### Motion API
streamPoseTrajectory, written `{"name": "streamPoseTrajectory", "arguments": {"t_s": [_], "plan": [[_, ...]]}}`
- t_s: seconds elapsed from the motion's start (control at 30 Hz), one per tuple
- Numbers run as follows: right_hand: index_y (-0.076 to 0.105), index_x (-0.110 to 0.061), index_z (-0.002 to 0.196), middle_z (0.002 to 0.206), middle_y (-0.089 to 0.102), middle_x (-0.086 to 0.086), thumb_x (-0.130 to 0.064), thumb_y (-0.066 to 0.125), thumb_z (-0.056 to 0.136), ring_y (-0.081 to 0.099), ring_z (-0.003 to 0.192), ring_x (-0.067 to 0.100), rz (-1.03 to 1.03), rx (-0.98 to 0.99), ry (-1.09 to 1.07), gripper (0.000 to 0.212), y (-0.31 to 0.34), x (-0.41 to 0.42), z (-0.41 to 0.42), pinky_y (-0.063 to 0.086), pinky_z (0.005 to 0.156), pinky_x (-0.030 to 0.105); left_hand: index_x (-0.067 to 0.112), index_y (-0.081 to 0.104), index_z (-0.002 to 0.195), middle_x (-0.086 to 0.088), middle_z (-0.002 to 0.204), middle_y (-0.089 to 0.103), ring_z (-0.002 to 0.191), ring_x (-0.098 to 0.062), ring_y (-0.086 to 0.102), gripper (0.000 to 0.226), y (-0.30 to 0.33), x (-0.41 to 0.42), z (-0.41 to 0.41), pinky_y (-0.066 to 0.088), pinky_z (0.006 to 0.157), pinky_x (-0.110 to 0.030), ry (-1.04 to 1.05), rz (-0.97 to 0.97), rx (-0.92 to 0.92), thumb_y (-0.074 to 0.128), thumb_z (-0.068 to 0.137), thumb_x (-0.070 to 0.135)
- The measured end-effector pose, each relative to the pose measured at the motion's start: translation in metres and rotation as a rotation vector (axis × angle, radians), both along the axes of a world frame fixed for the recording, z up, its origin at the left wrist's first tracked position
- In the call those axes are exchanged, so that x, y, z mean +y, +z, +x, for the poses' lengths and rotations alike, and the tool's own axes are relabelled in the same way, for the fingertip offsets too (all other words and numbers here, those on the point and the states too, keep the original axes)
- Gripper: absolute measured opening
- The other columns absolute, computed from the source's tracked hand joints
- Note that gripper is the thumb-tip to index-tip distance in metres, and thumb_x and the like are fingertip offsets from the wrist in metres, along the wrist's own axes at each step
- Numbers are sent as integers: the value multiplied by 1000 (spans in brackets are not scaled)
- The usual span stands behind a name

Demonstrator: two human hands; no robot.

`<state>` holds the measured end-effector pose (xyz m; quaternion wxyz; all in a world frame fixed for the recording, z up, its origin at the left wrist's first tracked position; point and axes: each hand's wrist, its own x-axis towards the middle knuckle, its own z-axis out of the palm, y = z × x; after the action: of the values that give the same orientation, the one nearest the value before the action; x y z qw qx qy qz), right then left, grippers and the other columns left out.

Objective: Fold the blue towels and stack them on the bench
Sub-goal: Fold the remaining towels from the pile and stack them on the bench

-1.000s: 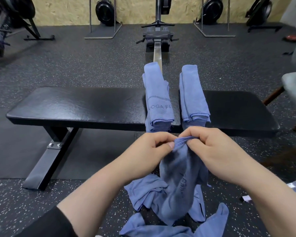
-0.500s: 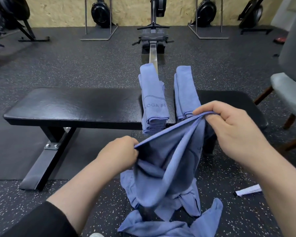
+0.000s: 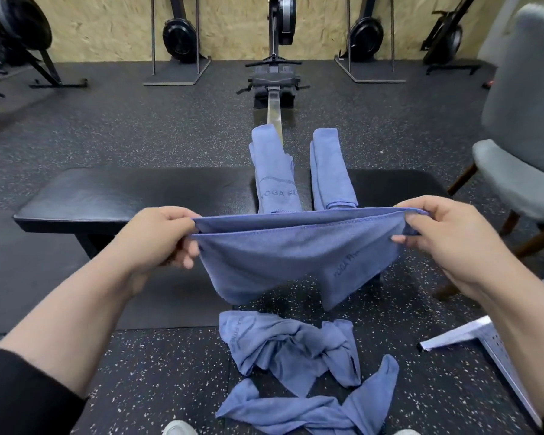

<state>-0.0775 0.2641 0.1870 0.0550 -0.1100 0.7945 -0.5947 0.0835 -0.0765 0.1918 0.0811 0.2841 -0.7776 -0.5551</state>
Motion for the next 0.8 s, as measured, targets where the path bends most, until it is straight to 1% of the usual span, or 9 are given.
{"name": "streamPoseTrajectory", "arguments": {"t_s": [0.1,0.17,0.23,0.3,0.37,0.53,0.67,0.77,0.8], "plan": [[75,-14,87,94,77,11,4,50,95,73,88,19,36,34,9,32,3,2,3,59,74,28,12,78,98,-17,90,77,73,-24,74,35,11,1,7,53,65,-28,-22,149,39,44,93,3],[75,-18,88,86,76,2,0,56,92,68,70,0,220,142,25,27,8,5,8,49,63,10,11,76,111,-13,106,77,96,-21,75,35,15,-2,13,56,77,-31,-122,154,25,47,94,0],[75,-23,92,82,73,-10,-11,69,90,60,61,-8,439,269,84,14,14,8,13,42,57,7,15,77,114,-6,113,76,107,-17,72,33,15,-4,20,55,88,-32,-235,82,5,59,92,-1],[74,-28,90,81,71,-14,-16,75,90,63,70,-3,556,305,147,12,14,10,18,44,62,11,17,79,109,-7,108,77,102,-15,72,31,13,-5,25,56,82,-26,-224,0,13,67,88,-2],[74,-29,82,78,74,-9,-15,71,93,70,75,9,578,279,154,17,8,11,19,52,75,28,15,79,102,-9,98,79,95,-20,75,24,10,-6,27,57,75,-25,-137,-53,39,65,91,-2],[76,-19,86,87,77,5,-8,63,98,76,77,13,308,131,82,21,-5,17,14,61,89,48,10,74,103,-8,95,79,84,-25,75,21,7,-8,33,49,72,-32,-140,-70,64,58,102,24],[77,-18,92,93,77,9,-7,59,101,75,77,14,254,120,63,23,-2,21,18,62,86,41,2,68,88,-10,76,73,62,-19,61,30,6,-5,35,42,58,-28,-153,-150,102,57,102,26],[76,-23,94,82,74,-2,-12,56,102,67,57,3,399,233,51,24,5,22,24,55,61,17,6,63,75,-2,65,51,60,-14,43,34,4,-6,35,36,59,-28,-132,-238,143,60,101,29],[74,-26,94,80,72,-4,-15,55,103,65,54,5,444,265,44,24,7,22,24,49,55,19,9,64,76,-3,66,52,61,-13,44,33,4,-6,35,38,61,-29,-118,-260,156,60,100,31]]}}
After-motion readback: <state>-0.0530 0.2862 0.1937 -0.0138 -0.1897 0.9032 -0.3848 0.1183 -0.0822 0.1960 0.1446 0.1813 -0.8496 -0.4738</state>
